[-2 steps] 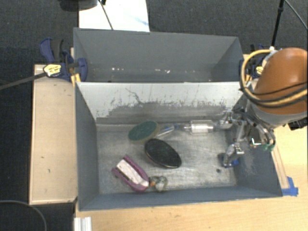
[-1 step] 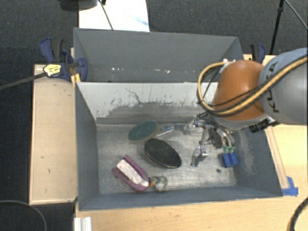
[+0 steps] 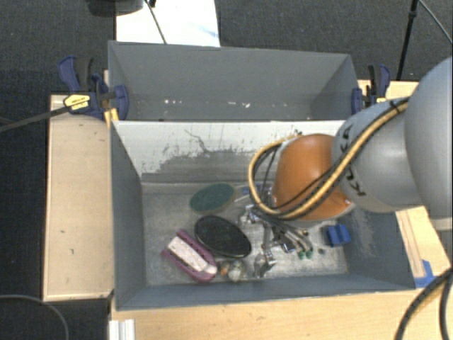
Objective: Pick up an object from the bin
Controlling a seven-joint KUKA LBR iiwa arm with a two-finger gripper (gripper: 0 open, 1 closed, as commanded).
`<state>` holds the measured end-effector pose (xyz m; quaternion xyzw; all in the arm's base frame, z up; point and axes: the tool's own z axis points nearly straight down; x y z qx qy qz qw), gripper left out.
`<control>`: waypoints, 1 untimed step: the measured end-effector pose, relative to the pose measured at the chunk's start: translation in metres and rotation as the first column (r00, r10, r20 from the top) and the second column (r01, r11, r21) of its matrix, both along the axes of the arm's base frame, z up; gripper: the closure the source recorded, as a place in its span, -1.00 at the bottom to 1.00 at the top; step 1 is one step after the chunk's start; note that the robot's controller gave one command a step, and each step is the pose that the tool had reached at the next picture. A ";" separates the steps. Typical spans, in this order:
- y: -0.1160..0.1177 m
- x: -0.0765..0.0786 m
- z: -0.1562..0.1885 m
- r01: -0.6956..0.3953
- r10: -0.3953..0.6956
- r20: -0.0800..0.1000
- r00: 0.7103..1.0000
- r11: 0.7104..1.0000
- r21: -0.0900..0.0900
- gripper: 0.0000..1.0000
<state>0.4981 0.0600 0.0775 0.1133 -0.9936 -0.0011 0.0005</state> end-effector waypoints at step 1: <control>0.061 0.001 0.045 -0.029 0.029 0.010 1.000 1.000 0.002 -1.00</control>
Offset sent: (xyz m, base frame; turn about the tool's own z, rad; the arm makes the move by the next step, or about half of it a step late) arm -0.0006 0.0565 0.0425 -0.0239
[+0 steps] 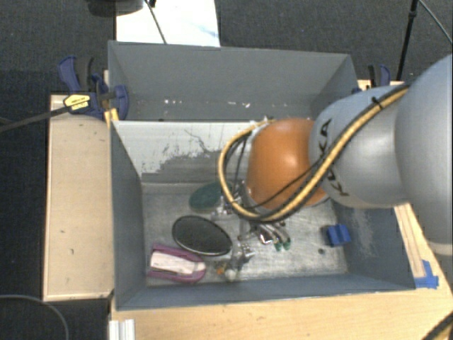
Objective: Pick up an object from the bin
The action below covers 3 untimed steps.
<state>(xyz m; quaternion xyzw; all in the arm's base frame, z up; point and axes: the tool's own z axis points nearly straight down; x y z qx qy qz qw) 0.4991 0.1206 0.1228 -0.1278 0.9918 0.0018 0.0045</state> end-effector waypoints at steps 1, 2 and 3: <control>0.100 0.015 -0.046 -0.053 0.053 -0.002 0.999 0.999 0.000 -1.00; 0.096 0.017 -0.043 -0.049 0.049 0.002 0.999 0.999 -0.001 1.00; 0.086 0.021 0.087 -0.195 0.195 0.000 0.981 0.981 -0.003 1.00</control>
Offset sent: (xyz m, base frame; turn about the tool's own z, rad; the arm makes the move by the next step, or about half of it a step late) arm 0.0137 0.0958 -0.0462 -0.0475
